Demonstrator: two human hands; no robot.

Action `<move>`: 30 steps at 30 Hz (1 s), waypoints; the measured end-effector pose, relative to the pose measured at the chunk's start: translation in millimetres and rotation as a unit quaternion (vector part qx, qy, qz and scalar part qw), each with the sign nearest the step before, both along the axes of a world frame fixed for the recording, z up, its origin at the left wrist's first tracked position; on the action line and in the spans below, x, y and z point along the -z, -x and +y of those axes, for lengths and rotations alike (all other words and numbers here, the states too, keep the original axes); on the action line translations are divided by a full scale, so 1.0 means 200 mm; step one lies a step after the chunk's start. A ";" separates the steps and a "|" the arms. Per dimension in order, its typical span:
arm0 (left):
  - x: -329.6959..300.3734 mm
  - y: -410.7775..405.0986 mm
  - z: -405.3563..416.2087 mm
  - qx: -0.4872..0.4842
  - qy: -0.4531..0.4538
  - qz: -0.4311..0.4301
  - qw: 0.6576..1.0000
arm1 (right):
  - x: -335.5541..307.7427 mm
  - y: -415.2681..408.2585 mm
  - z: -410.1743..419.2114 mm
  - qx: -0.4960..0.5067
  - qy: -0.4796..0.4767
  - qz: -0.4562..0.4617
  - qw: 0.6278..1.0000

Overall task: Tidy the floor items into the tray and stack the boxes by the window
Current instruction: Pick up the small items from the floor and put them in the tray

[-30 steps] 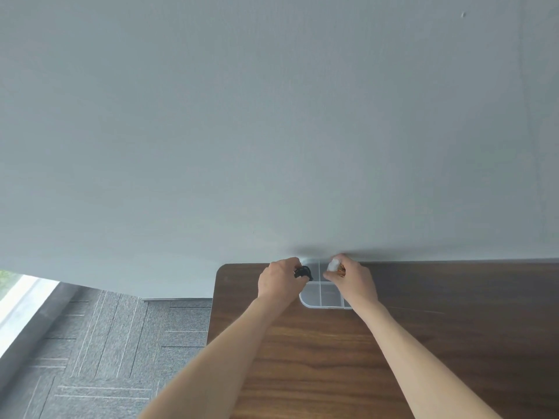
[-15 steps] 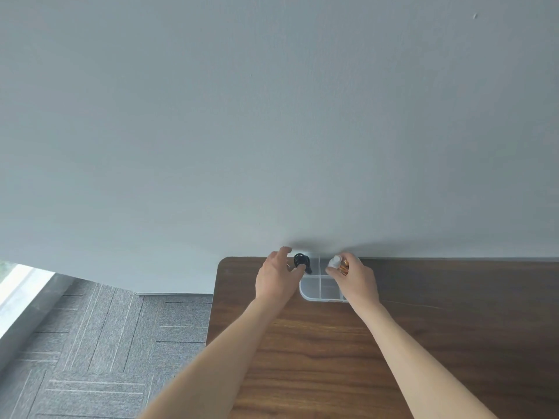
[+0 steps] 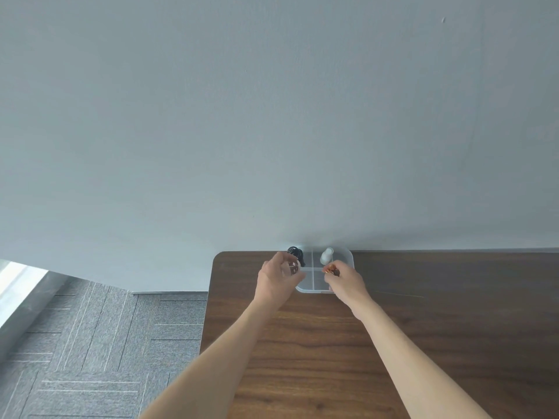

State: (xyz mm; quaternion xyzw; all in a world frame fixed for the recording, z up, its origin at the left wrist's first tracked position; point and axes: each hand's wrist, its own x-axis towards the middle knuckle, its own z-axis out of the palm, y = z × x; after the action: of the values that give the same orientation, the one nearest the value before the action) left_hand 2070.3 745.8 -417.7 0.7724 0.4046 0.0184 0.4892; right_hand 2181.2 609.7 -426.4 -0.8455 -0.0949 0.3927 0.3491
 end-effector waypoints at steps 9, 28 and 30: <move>0.06 0.01 -0.02 0.007 0.017 -0.010 1.000 | 0.02 -0.02 0.07 -0.143 0.103 -0.100 0.979; 0.20 0.03 -0.09 0.060 -0.083 0.024 0.994 | 0.07 -0.02 -0.01 -0.090 0.066 -0.165 0.980; 0.19 0.06 -0.07 0.058 -0.104 0.055 0.991 | 0.07 -0.01 -0.03 -0.090 0.078 -0.166 0.979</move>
State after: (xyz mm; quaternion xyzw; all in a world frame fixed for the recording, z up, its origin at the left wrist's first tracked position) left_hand 2058.2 730.9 -455.6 0.8413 0.3810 -0.0103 0.3833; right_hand 2182.8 604.7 -439.7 -0.9113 -0.1966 0.2834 0.2249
